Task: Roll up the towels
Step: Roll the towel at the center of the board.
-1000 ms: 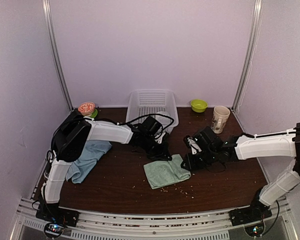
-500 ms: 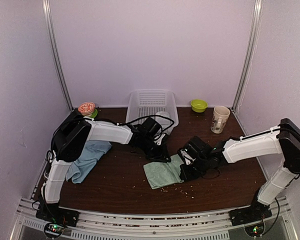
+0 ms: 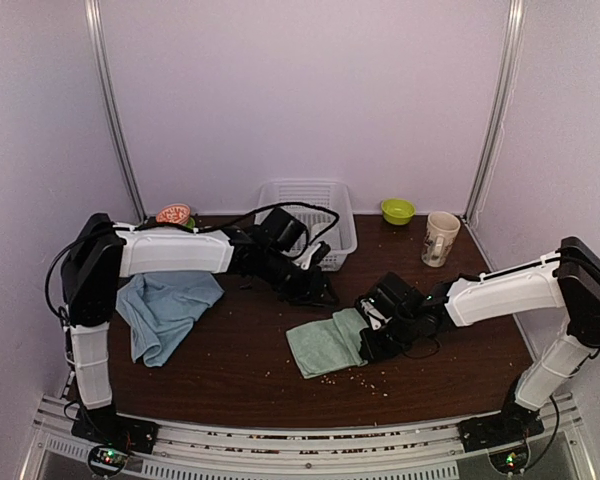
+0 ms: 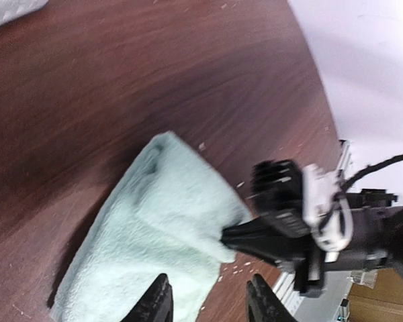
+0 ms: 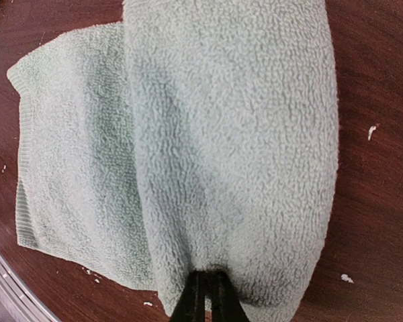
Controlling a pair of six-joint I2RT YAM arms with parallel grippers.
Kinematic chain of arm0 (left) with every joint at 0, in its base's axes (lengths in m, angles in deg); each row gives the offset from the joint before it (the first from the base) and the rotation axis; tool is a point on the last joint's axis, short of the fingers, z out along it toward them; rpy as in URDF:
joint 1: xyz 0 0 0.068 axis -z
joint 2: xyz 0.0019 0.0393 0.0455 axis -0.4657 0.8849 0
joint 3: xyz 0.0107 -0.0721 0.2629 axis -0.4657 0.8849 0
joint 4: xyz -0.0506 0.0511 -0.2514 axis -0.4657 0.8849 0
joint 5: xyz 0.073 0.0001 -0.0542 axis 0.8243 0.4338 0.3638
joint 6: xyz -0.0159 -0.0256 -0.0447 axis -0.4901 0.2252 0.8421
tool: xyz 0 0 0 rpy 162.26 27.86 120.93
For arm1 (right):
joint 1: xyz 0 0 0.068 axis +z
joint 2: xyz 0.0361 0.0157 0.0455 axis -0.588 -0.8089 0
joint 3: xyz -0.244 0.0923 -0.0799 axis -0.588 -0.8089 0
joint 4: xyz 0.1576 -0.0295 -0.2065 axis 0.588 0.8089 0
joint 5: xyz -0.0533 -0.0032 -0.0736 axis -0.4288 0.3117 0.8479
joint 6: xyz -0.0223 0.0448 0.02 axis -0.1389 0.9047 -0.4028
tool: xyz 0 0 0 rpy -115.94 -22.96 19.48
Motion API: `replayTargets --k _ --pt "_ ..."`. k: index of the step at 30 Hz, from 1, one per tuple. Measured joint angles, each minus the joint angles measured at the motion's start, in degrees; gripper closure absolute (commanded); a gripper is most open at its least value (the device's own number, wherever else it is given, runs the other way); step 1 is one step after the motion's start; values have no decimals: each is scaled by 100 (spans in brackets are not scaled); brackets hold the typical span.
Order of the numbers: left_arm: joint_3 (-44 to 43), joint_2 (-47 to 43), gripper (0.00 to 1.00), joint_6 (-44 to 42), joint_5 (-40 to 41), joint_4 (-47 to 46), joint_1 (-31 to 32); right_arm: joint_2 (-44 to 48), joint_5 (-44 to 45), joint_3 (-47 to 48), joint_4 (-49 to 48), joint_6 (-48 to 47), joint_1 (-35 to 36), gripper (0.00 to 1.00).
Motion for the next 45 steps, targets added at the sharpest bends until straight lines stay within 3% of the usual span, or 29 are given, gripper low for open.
replayTargets --k 8,19,26,33,45 --pt "-501 581 74 356 -254 -557 118 0 2 0 -9 7 0 93" --pt "-859 1578 81 535 -363 -601 125 28 -2 -26 -28 17 0 91" --pt "-785 1663 87 586 -380 -732 59 354 -63 -210 -11 72 0 60" --pt "-592 1639 89 516 -376 -929 33 1034 -269 -352 -188 304 -393 40" --pt "-470 1576 89 420 -352 -1038 33 546 -1646 -911 -1670 776 -1676 37"
